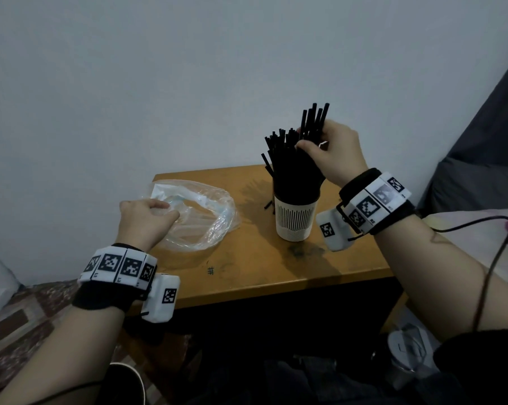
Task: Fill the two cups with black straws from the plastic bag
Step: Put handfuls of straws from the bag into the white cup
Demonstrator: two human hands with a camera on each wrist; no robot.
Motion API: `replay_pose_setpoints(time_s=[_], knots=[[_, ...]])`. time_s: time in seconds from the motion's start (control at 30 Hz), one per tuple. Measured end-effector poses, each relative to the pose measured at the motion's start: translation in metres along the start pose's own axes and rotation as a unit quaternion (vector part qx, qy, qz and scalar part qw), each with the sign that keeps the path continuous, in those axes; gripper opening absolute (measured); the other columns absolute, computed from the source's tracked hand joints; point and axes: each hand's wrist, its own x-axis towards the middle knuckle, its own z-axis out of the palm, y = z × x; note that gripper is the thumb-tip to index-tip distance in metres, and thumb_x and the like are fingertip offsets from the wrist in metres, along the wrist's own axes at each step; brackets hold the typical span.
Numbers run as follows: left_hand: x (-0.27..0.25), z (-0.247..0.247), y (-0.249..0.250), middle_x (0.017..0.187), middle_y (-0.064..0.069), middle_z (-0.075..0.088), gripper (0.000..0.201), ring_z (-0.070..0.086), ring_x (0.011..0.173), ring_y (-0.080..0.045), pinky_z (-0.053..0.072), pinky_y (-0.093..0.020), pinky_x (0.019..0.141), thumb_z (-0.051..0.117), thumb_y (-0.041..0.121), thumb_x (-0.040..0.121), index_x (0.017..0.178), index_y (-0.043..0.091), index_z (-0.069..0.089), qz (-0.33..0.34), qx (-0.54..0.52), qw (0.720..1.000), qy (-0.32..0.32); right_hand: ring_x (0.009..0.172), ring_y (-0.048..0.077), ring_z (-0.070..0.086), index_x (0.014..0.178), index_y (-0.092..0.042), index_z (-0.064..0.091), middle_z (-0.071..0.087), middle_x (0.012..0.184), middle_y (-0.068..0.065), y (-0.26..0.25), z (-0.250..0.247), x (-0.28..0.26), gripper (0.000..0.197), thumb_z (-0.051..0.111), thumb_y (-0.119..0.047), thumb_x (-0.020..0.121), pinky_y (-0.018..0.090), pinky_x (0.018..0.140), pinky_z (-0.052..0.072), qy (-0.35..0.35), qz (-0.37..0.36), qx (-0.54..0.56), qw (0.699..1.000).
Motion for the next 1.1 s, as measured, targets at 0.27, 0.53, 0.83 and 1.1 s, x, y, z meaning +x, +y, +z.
replay_pose_setpoints(time_s=[0.27,0.53,0.83,1.1], knots=[[-0.006,0.001,0.006,0.140,-0.013,0.034,0.034,0.050,0.093,-0.024,0.042,-0.036,0.097,0.066,0.021,0.081,0.114,0.015,0.067,0.023,0.011,1.000,-0.004,0.096,0.013,0.063,0.107,-0.014,0.066,0.069,0.101,0.000,-0.001,-0.001,-0.012,0.020,0.063,-0.019,0.088,0.023,0.087,0.050,-0.030,-0.022,-0.047,0.998],[-0.010,0.004,0.014,0.138,-0.011,0.031,0.034,0.049,0.089,-0.021,0.042,-0.034,0.096,0.067,0.024,0.080,0.113,0.017,0.067,0.028,-0.023,0.999,0.002,0.109,0.022,0.054,0.117,-0.021,0.062,0.059,0.111,0.007,0.013,0.016,-0.017,0.031,0.065,-0.019,0.086,0.026,0.091,0.038,-0.057,0.044,-0.093,0.993],[-0.012,0.005,0.015,0.138,-0.011,0.028,0.035,0.044,0.092,-0.022,0.038,-0.035,0.099,0.065,0.023,0.083,0.117,0.022,0.064,0.024,-0.015,0.999,-0.030,0.111,0.011,0.051,0.142,-0.007,0.034,0.052,0.131,0.008,0.003,0.011,-0.016,0.056,0.054,-0.004,0.090,0.016,0.093,0.042,0.110,-0.187,-0.001,0.976],[-0.010,0.008,0.015,0.140,-0.012,0.026,0.036,0.048,0.116,-0.033,0.036,-0.037,0.103,0.065,0.026,0.085,0.121,0.021,0.062,0.018,-0.015,0.999,-0.046,0.135,0.024,0.039,0.140,-0.008,0.043,0.049,0.139,0.012,0.013,0.019,-0.013,0.041,0.040,-0.019,0.100,0.033,0.110,0.031,-0.062,-0.189,-0.181,0.963]])
